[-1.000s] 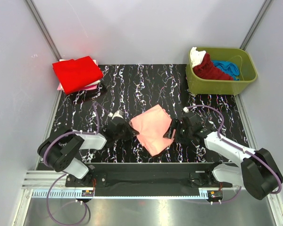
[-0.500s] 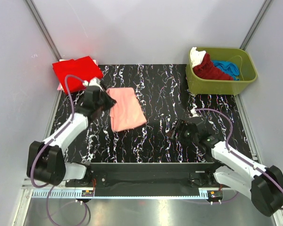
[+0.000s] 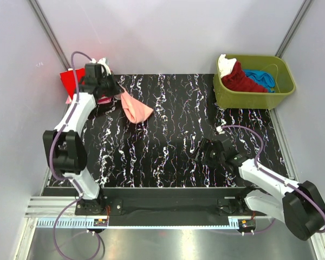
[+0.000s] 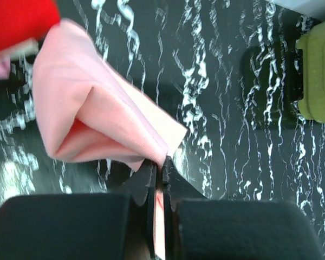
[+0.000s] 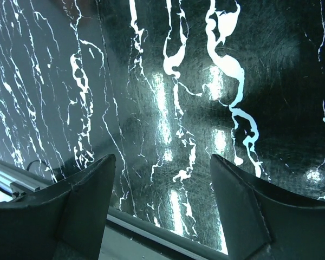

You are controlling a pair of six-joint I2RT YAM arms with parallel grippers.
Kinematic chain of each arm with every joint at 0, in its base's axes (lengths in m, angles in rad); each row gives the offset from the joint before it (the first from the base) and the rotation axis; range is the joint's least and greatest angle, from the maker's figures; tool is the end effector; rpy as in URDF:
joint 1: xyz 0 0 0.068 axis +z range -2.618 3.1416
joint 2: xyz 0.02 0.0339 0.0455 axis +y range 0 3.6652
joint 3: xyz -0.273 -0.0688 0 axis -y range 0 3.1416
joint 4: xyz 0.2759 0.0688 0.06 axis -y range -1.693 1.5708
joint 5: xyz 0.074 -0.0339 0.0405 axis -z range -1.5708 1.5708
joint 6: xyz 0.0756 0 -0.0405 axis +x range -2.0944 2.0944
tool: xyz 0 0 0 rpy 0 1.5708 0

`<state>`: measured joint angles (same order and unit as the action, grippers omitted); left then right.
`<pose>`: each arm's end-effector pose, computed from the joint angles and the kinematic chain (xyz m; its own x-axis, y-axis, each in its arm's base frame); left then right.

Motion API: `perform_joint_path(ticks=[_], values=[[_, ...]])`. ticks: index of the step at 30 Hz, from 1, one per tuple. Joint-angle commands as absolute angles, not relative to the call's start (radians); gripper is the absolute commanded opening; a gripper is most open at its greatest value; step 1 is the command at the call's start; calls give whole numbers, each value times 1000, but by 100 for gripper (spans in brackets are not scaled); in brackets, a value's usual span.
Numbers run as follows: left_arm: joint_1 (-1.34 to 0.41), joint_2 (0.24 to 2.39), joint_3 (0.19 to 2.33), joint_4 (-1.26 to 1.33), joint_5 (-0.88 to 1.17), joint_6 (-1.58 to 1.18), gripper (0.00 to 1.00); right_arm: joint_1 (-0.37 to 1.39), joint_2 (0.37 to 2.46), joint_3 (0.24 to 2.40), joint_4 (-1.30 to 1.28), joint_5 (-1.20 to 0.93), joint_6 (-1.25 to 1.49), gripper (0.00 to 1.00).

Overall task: Fold and stack the t-shirts
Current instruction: Neatly place the folded tshirt to the corner

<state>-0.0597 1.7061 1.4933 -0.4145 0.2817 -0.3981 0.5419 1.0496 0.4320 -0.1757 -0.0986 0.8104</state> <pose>0.4558 -0.0483 0.2983 -0.6494 -0.3342 -0.6830 0.0328 0.8851 -0.4643 0.2090 0.1345 0.1330 -0.8356 0.3386 -0.4326 0.0479 0.8294 0.5566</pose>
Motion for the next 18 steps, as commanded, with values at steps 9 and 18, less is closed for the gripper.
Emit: perform_joint_path(ticks=[9, 18], values=[[-11, 1992, 2127, -618, 572, -229, 0, 546, 1084, 476, -115, -106, 799, 77], [-2, 2184, 2399, -575, 655, -333, 0, 548, 1123, 489, -107, -115, 788, 77]])
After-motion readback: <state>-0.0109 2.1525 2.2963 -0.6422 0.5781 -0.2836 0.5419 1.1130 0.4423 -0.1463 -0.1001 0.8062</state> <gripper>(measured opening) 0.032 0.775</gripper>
